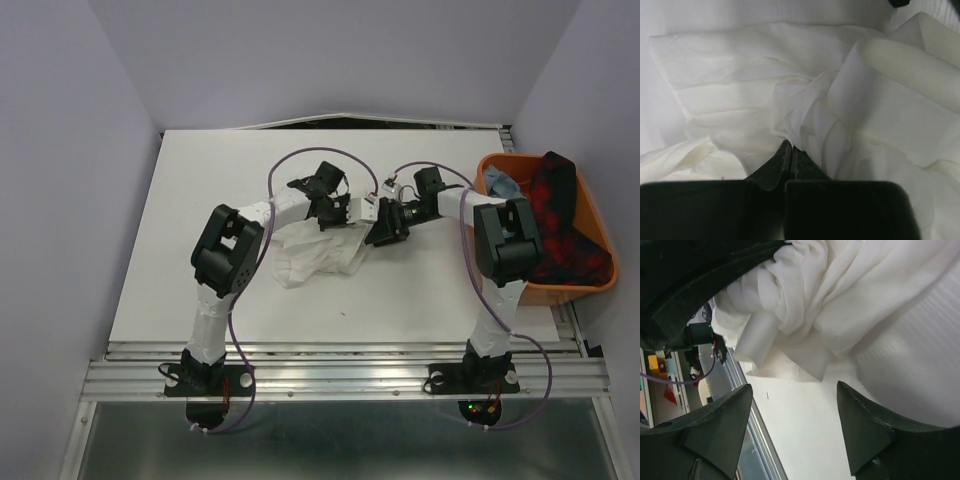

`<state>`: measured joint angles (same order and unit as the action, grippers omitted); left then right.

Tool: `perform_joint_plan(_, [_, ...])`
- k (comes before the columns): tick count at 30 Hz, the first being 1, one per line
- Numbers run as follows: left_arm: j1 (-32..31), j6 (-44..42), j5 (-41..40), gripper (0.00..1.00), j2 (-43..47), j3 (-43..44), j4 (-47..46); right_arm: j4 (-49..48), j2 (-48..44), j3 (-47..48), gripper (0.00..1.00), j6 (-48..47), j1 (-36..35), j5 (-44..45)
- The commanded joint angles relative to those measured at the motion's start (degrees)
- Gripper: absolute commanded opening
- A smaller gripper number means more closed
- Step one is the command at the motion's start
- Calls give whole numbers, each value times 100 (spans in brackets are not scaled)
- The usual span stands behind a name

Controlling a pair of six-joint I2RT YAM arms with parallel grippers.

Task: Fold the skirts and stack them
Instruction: Fold the skirt

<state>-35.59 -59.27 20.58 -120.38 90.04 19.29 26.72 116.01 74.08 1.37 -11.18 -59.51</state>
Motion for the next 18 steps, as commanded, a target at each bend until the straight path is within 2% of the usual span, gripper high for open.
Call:
perform_joint_plan(1, [0,152,236,0,120,-65,-250,913,-289,159,74,-839,221,-412])
perform_joint_plan(6, [-9,214,315,0,67,-57,-338,1152,-306,115,76,-928,274,-597])
perform_joint_plan(8, [-9,240,412,0,84,-83,-338,985,-307,106,77,-481,274,-623])
perform_joint_plan(11, [-26,284,421,0,102,-83,-356,397,-306,63,79,511,274,-816])
perform_joint_plan(13, [-27,319,455,1,154,-100,-356,-428,-420,-139,81,1282,274,-765])
perform_joint_plan(18, [-35,389,500,2,234,-136,-364,-1825,-606,-465,88,2428,274,-396])
